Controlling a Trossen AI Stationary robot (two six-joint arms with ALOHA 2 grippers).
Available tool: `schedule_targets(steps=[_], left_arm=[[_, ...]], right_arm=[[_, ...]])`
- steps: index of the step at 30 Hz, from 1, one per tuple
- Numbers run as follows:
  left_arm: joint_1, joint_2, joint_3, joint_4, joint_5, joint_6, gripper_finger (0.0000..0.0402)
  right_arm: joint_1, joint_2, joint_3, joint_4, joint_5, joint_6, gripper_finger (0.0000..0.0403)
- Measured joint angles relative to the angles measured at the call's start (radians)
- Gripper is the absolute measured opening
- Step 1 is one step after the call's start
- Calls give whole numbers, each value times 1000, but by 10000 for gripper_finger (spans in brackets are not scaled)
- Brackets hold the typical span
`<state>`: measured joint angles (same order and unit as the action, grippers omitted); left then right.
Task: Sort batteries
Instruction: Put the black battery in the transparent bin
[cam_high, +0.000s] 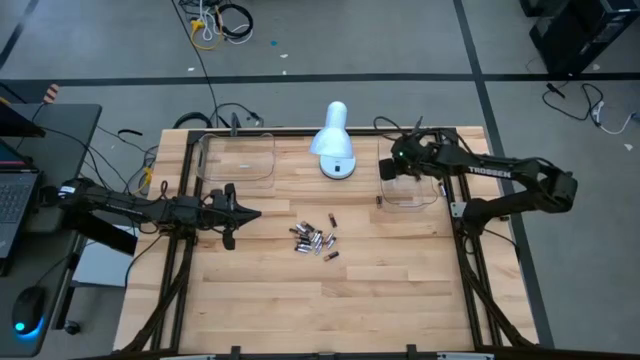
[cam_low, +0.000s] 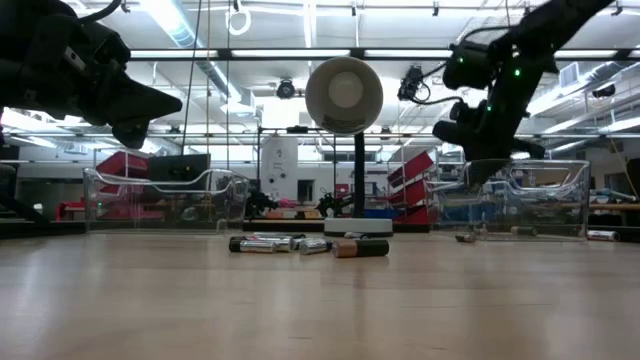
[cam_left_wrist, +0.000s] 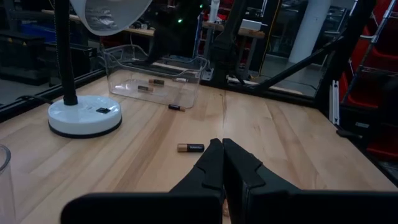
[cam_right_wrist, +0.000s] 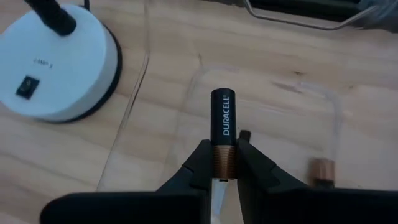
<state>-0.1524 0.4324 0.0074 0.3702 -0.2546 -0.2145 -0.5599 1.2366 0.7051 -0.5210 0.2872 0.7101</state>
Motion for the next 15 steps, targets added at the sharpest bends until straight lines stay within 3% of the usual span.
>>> schedule_targets(steps=[15], left_arm=[[0, 0, 0, -2, 0, 0, 2]], right_arm=[[-31, 0, -53, 76, 2, -14, 51]])
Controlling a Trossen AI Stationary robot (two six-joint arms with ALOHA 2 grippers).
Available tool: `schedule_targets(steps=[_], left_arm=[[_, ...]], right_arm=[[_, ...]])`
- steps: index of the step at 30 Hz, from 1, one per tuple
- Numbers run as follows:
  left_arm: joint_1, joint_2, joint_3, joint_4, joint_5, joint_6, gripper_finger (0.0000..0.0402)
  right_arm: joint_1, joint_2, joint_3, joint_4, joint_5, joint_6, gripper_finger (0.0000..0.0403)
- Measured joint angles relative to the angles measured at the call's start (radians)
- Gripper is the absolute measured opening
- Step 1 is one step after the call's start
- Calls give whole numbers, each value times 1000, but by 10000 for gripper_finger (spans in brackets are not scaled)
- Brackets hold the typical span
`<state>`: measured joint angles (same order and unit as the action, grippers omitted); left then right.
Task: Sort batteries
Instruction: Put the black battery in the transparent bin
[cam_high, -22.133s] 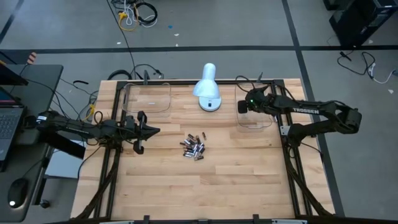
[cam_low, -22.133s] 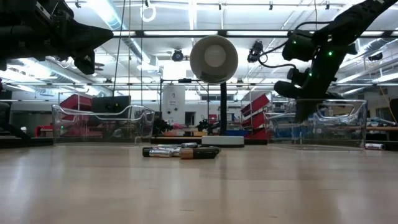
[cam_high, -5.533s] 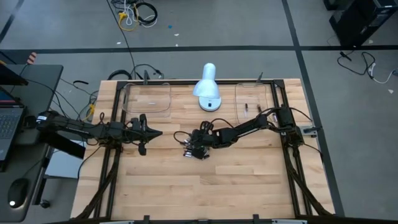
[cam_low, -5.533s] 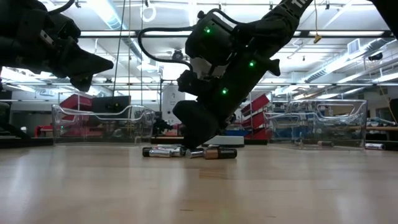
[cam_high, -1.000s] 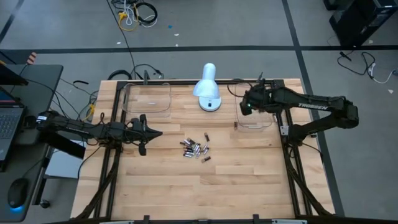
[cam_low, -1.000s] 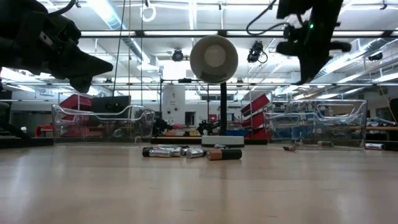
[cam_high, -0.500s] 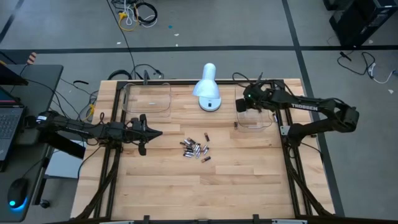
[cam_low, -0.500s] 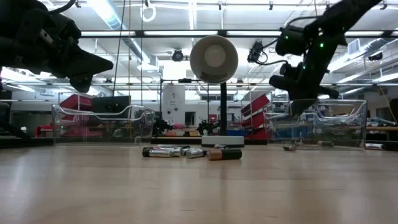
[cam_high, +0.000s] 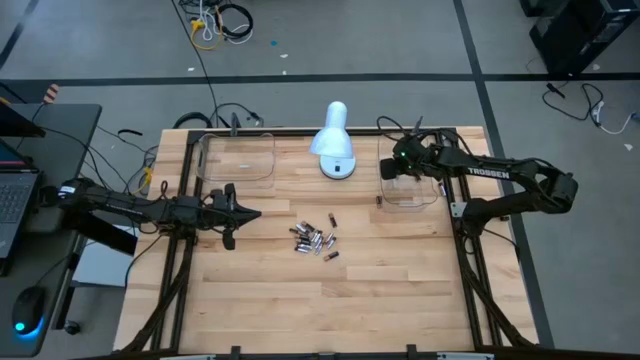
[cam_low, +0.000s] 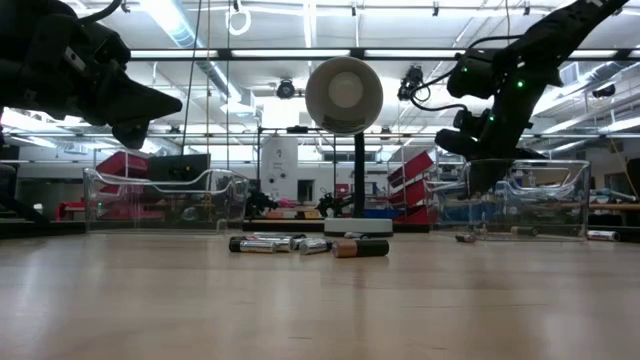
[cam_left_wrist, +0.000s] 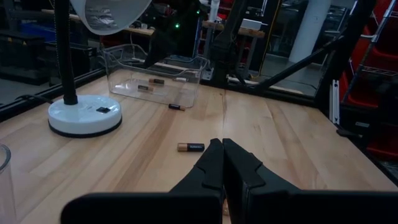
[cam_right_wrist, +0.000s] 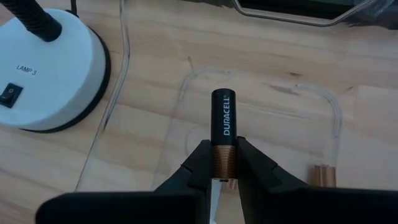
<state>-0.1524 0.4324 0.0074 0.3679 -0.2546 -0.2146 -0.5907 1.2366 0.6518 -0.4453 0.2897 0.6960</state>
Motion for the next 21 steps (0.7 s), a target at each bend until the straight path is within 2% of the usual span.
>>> schedule_targets(steps=[8, 15, 21], left_arm=[[0, 0, 0, 0, 0, 0, 2], [0, 0, 0, 0, 0, 0, 2], [0, 0, 0, 0, 0, -7, 2]], right_arm=[[0, 0, 0, 0, 1, 0, 73], [6, -4, 0, 4, 0, -16, 74], [89, -72, 0, 82, 0, -54, 67]])
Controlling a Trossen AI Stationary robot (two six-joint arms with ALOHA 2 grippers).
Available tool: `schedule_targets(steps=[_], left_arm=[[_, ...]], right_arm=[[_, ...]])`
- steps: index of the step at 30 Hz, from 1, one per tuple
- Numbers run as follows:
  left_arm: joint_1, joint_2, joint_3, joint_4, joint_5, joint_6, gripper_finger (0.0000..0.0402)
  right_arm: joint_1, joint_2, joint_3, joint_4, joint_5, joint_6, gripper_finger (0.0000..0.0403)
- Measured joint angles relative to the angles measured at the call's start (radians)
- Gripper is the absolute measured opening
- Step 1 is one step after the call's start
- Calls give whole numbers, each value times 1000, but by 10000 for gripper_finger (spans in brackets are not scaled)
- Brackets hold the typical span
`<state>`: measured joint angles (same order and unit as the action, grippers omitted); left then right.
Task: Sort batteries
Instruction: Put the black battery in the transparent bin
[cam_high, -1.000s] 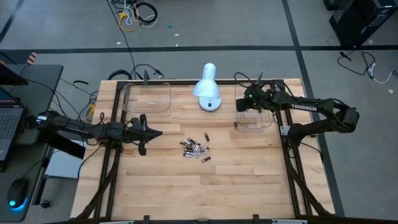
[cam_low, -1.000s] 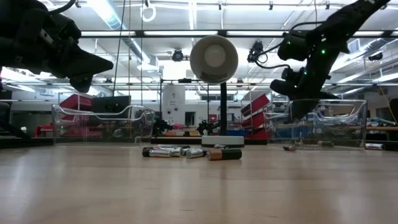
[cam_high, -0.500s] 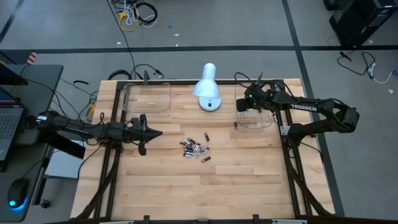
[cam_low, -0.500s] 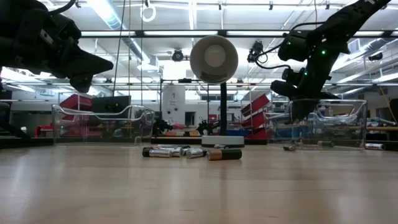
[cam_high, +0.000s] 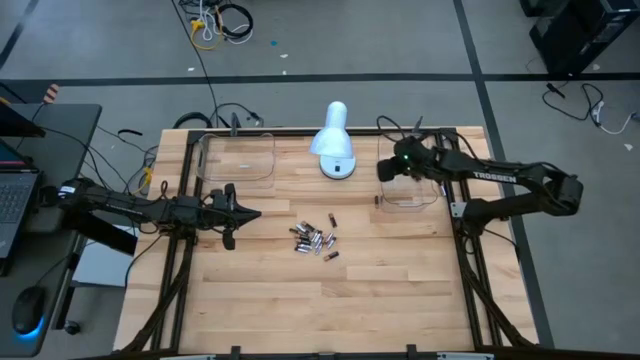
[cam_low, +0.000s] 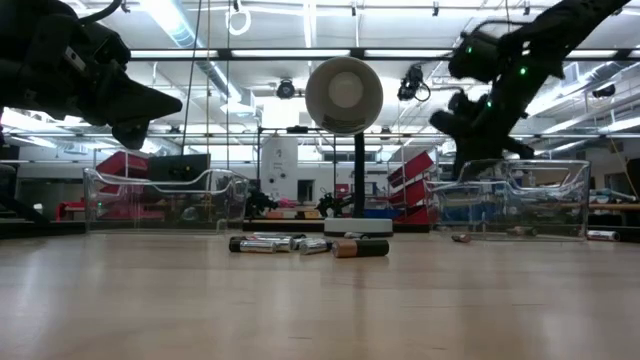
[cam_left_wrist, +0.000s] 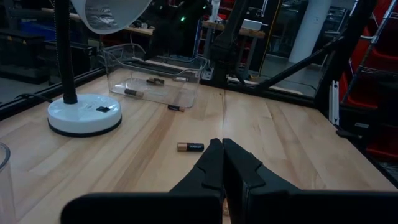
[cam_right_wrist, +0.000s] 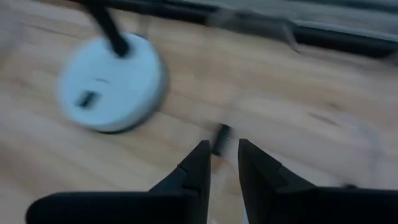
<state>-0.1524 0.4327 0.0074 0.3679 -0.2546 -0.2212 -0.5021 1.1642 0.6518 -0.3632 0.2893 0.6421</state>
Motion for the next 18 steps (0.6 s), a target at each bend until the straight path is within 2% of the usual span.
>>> schedule_targets(steps=[4, 9, 18], left_arm=[[0, 0, 0, 0, 0, 0, 2], [0, 0, 0, 0, 0, -1, 2], [0, 0, 0, 3, -4, 3, 2]], right_arm=[[107, -63, 0, 47, -2, -45, 61], [295, -100, 0, 82, -12, -105, 51], [603, -25, 0, 139, -2, -187, 31]])
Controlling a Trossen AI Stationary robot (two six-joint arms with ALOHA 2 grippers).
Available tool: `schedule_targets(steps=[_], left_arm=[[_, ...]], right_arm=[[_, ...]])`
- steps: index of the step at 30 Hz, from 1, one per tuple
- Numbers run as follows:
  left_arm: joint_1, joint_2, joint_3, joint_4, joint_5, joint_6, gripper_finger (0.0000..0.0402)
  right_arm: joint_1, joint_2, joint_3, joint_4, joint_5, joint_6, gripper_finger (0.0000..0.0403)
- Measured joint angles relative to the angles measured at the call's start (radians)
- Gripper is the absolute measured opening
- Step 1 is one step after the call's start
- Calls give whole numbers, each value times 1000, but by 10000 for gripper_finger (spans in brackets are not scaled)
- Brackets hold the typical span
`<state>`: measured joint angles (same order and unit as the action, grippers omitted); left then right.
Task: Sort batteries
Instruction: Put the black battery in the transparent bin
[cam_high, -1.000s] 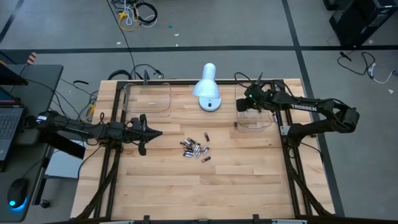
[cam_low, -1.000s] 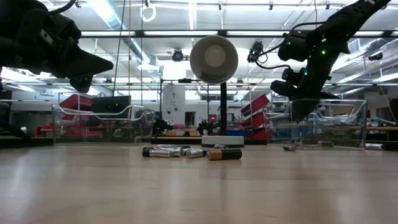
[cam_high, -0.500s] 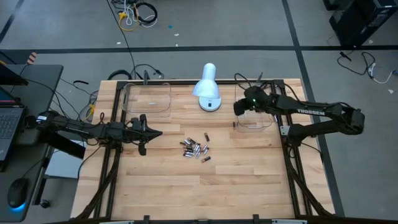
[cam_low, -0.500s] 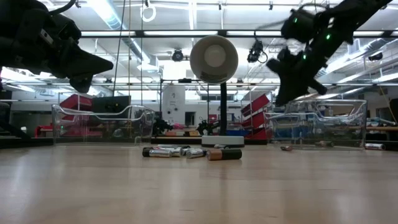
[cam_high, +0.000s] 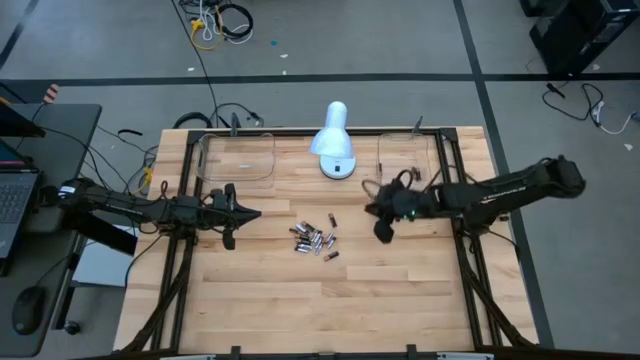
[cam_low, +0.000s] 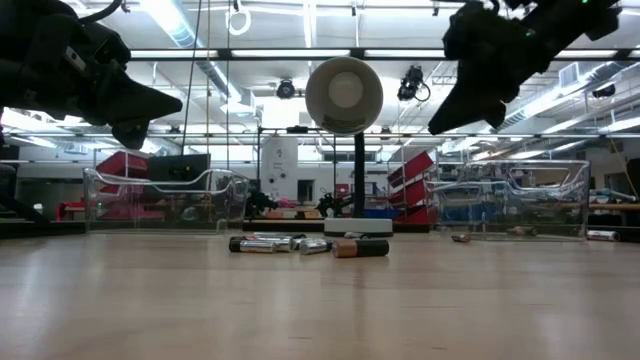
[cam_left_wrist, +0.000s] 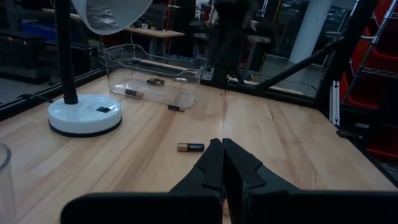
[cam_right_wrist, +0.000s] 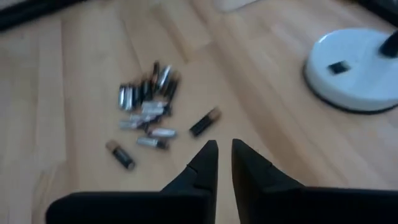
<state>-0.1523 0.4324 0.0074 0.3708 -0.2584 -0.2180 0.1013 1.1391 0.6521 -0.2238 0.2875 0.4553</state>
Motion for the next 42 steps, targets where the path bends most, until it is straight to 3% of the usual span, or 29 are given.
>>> schedule_targets(steps=[11, 22, 29, 42], left_arm=[[0, 0, 0, 5, -11, 2, 2], [0, 0, 0, 34, -22, 0, 2], [0, 0, 0, 34, -22, -3, 2], [0, 0, 0, 25, -23, 1, 2]], right_arm=[[96, 221, 37, 9, 54, 63, 2], [61, 458, 283, -17, 71, -92, 2], [42, 536, 325, -14, 71, -152, 0], [40, 609, 325, 58, 192, -141, 54]])
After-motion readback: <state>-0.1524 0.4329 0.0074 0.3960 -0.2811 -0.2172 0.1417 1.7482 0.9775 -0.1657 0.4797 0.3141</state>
